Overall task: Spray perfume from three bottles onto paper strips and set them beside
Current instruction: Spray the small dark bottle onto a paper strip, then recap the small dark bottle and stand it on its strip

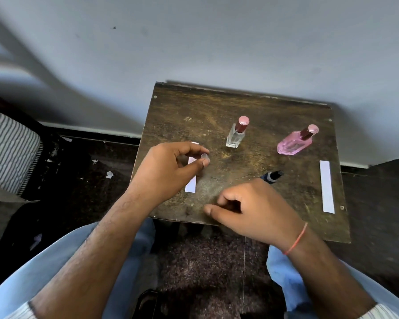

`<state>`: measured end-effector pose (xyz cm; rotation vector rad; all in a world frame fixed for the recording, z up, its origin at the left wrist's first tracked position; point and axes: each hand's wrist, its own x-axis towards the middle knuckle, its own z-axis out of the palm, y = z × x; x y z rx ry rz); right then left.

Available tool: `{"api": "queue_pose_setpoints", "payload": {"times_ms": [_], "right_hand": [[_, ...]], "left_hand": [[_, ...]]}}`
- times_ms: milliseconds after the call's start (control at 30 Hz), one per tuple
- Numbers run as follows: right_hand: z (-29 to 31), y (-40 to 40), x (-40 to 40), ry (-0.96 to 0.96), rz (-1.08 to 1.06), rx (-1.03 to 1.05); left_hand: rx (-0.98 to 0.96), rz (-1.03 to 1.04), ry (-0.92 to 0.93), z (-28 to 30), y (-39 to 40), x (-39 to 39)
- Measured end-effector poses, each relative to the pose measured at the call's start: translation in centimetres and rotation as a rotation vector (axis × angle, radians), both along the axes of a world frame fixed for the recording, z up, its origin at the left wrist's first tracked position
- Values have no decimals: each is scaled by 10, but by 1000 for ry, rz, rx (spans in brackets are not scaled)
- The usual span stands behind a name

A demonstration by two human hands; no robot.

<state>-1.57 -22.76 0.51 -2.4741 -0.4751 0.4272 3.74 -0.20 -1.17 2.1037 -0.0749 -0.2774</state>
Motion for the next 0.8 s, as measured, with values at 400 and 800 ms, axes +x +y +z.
{"api": "queue_pose_setpoints", "payload": {"times_ms": [400,800], "right_hand": [[-3,-87,-6,-27,-386,-258],[-8,-82,0,-81,-463,258]], "left_hand": [[-104,-86,23,-4,-55,-8],[-385,-54,132,-5,-66,-3]]}}
